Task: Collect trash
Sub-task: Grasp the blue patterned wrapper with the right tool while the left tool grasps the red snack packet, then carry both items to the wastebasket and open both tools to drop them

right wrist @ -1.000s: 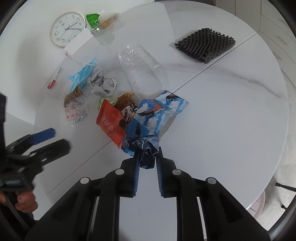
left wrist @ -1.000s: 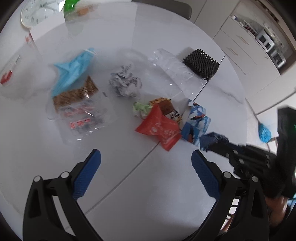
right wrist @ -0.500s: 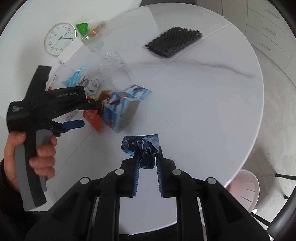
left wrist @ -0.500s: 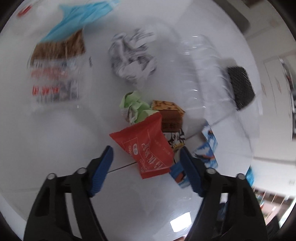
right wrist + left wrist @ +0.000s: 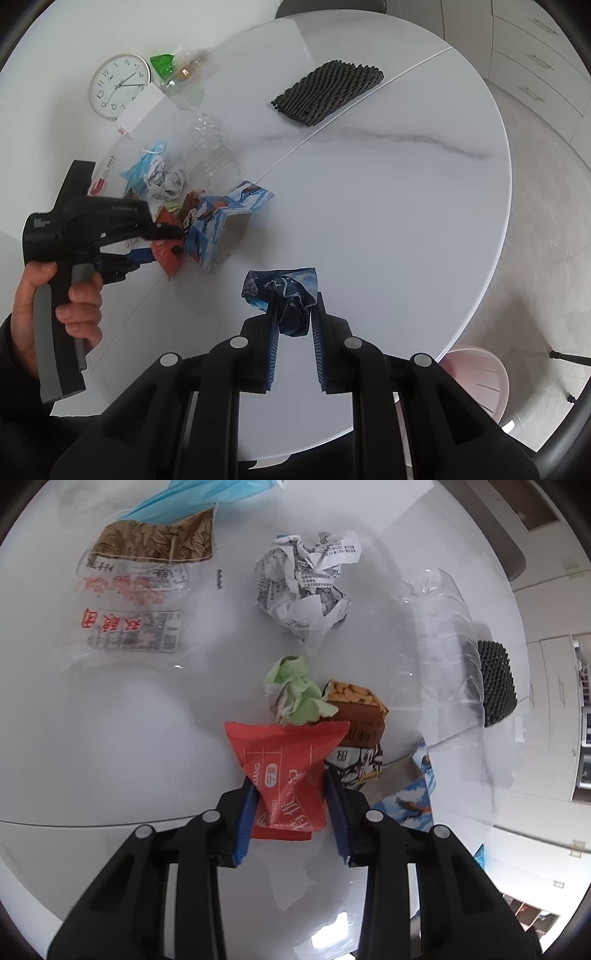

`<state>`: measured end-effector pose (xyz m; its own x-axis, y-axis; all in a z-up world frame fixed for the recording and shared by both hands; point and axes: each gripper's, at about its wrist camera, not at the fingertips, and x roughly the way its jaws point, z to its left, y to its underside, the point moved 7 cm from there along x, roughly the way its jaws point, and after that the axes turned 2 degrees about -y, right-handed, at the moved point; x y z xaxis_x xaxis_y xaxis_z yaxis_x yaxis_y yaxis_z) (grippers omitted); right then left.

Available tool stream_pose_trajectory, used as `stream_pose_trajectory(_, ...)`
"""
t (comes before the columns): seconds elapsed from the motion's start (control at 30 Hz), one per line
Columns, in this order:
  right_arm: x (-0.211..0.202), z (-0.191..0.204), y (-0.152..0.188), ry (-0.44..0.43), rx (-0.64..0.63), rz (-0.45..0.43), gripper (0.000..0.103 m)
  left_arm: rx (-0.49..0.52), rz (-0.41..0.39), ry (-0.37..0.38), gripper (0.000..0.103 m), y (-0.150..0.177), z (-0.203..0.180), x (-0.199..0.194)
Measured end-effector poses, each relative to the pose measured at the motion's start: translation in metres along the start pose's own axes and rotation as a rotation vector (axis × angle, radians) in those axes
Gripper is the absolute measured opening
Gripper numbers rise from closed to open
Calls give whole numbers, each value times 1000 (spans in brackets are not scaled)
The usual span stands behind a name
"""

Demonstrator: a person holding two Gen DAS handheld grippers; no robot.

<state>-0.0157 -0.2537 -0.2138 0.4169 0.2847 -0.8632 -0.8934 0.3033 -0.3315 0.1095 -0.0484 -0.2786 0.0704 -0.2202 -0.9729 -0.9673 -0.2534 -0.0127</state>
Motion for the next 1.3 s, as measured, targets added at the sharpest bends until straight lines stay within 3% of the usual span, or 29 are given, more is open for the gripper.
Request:
stream_pose_trajectory(0.23,-8,3,6,10,-7,-22,18,160,-38,1,35,13,-12,-26)
stream_pose_trajectory(0.53,-49,-22,35,82,63,-95,18,486,-101,-21,35,54,-52,-59)
stream_pose_trajectory(0.83,-101,-95,117,258,210,-113,18,794,-38,47,35,127,-127,-54)
stream_pose_trajectory(1.17,-90,-155,191,336,360,-53,20,1165,40,110,35,236,-198,-38)
stream_pose_trajectory(1.23,-84,-164,199,331,386,-39,29,1217,65,120,35,254,-205,-34)
stream_pose_trajectory(1.3,-84,-172,204,346,415,-43,51,1264,90,133,35,271,-213,-28)
